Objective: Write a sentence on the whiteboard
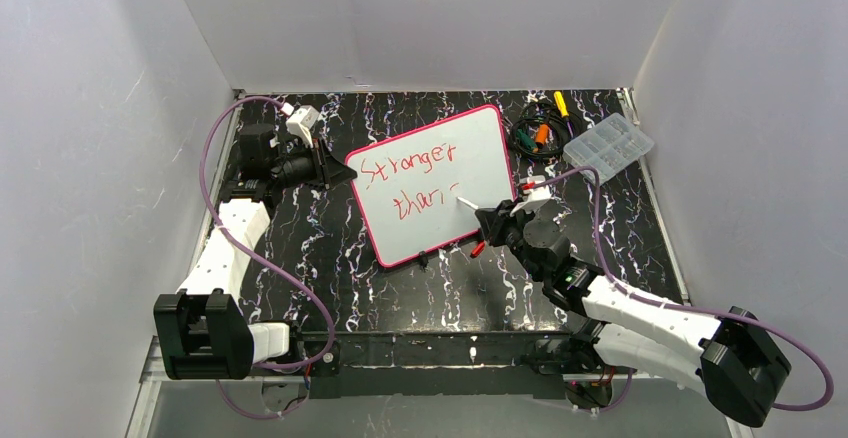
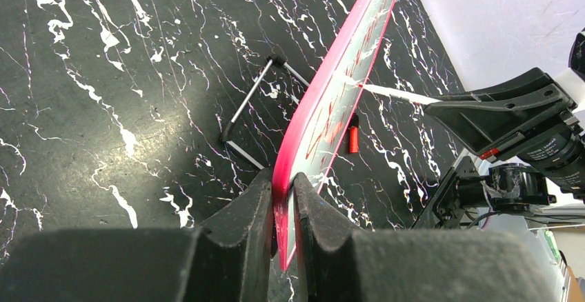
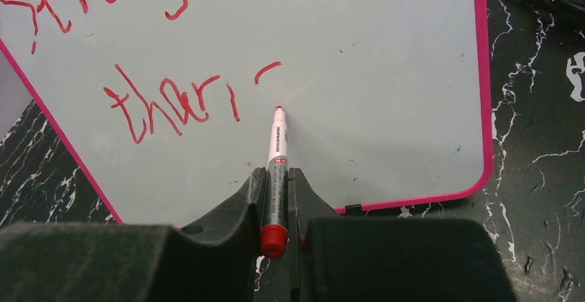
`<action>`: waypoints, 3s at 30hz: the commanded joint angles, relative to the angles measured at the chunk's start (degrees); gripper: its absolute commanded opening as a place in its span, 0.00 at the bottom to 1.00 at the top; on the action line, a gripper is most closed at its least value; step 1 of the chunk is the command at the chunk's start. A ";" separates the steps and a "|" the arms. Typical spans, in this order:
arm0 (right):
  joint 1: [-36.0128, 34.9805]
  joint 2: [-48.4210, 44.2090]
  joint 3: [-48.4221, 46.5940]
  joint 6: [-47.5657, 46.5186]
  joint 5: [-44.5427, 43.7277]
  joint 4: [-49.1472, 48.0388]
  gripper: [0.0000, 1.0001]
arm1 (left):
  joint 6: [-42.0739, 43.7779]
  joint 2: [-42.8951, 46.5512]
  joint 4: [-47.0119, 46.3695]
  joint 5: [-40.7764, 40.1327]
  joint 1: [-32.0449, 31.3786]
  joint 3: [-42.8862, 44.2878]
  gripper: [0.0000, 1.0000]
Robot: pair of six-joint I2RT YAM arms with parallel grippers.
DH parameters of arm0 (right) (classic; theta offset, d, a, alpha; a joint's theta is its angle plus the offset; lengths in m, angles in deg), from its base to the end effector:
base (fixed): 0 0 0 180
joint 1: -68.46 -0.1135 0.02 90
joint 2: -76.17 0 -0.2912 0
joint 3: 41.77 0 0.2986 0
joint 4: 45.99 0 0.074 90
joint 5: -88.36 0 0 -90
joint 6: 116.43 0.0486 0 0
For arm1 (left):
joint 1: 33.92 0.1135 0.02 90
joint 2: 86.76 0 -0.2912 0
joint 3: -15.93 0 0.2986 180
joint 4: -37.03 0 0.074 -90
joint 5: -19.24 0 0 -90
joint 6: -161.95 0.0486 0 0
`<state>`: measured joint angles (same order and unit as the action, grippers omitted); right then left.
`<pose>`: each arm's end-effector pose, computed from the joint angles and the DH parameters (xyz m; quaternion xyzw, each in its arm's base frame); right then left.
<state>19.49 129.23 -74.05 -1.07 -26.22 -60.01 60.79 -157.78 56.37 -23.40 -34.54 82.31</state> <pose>0.1738 0.1689 0.2264 -0.0110 0.7439 0.2652 0.6133 0.3202 -0.0392 0.3213 0.1473 0.7848 -0.3862 0.4617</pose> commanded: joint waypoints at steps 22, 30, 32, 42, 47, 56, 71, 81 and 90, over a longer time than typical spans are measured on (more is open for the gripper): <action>0.28 4.41 -4.19 -2.42 0.31 -9.39 0.01 | 0.61 1.58 0.80 0.11 -0.43 -0.56 0.00; 0.25 1.92 -2.37 -0.98 0.45 -5.88 0.01 | 0.61 1.48 0.78 0.11 -0.43 -0.56 0.00; 0.19 0.99 -1.60 -0.36 0.18 -4.60 0.01 | 0.61 1.50 0.78 0.11 -0.43 -0.56 0.00; 0.19 0.06 -0.19 0.61 0.21 -2.48 0.01 | 0.49 1.38 0.78 0.11 -0.43 -0.64 0.00; 0.19 0.81 -0.49 0.47 -0.15 -2.62 0.01 | 0.52 1.40 0.76 0.11 -0.51 -0.56 0.00; 0.19 0.31 -0.57 0.66 -2.33 -0.92 0.01 | 0.52 1.39 0.78 0.20 -0.52 -0.48 0.00; 0.19 0.45 -1.37 -0.32 -4.74 -0.51 0.01 | 0.52 1.25 0.78 0.20 -0.52 -0.47 0.00; 0.19 -2.12 -2.07 -1.03 -3.66 -0.36 0.01 | 0.52 1.41 0.78 0.11 -0.52 -0.56 0.00; 0.27 1.23 -4.86 -4.17 -4.12 -8.01 0.01 | 0.52 1.50 0.78 0.11 -0.58 -0.56 0.00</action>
<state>19.59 128.35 -74.62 -2.53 -28.97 -61.23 60.79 -157.78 56.37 -23.40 -34.59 82.31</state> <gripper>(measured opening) 0.211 0.130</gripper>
